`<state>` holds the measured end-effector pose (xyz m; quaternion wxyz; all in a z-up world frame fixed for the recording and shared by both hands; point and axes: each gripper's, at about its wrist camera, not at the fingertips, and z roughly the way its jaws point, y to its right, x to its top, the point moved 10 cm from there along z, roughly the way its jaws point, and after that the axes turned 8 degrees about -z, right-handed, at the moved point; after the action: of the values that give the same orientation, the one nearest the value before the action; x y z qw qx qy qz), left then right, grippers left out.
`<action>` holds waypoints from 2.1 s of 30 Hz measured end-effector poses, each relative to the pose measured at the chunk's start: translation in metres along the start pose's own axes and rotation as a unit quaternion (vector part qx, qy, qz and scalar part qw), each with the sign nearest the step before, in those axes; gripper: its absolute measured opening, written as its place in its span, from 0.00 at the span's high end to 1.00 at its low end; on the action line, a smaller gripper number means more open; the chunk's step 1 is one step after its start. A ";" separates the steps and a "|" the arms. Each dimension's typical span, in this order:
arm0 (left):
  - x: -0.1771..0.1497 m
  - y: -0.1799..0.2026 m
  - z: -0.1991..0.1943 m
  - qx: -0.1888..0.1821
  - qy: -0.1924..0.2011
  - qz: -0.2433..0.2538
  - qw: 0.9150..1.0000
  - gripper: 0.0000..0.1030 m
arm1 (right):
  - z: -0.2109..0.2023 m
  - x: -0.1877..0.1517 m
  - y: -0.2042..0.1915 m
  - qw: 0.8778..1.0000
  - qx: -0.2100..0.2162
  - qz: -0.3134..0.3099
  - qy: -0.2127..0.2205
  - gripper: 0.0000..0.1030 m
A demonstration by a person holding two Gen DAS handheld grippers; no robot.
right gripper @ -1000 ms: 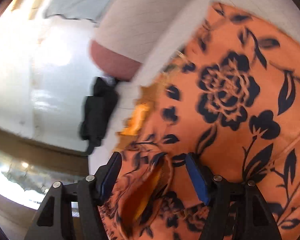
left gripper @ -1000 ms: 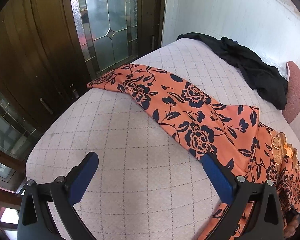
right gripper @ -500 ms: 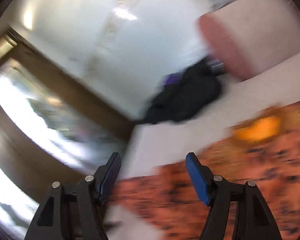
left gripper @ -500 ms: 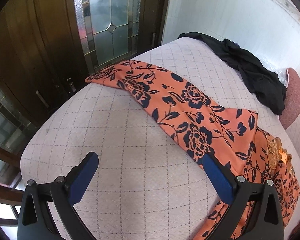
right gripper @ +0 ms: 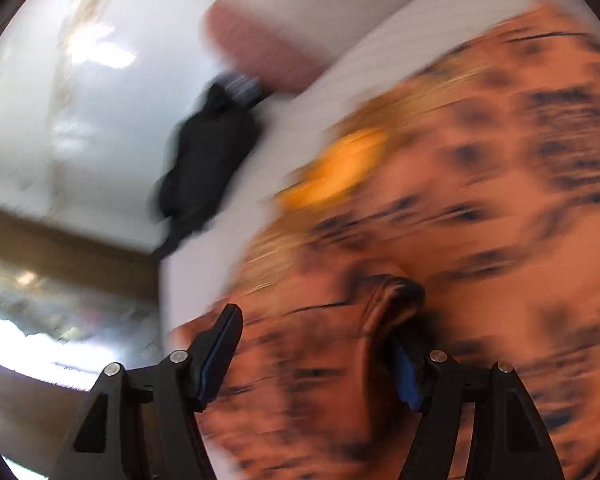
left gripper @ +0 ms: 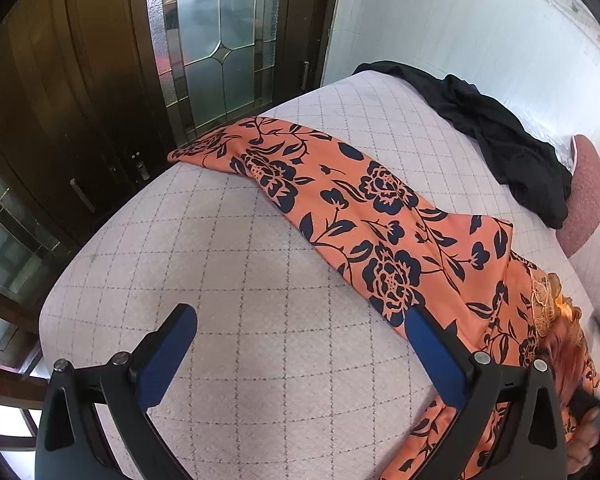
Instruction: Fold small clothes
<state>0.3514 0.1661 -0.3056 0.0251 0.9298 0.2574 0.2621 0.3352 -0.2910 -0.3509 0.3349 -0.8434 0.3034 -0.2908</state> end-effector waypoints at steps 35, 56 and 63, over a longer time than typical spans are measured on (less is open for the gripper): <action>-0.140 0.227 0.058 -0.072 -0.044 0.292 0.953 0.00 | -0.079 0.062 0.165 0.955 -0.263 -0.135 -0.007 0.80; -0.150 0.234 0.032 -0.109 -0.054 0.314 0.942 0.00 | -0.125 0.015 0.155 0.973 -0.183 -0.133 -0.037 0.79; -0.169 0.234 0.049 -0.063 -0.054 0.334 0.939 0.00 | -0.122 0.012 0.173 0.974 -0.173 -0.143 -0.011 0.79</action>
<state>0.3616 -0.1157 -0.3857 0.0084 0.9716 -0.0868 0.2200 0.2039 -0.4494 -0.4016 0.1420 -0.9265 0.2217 -0.2689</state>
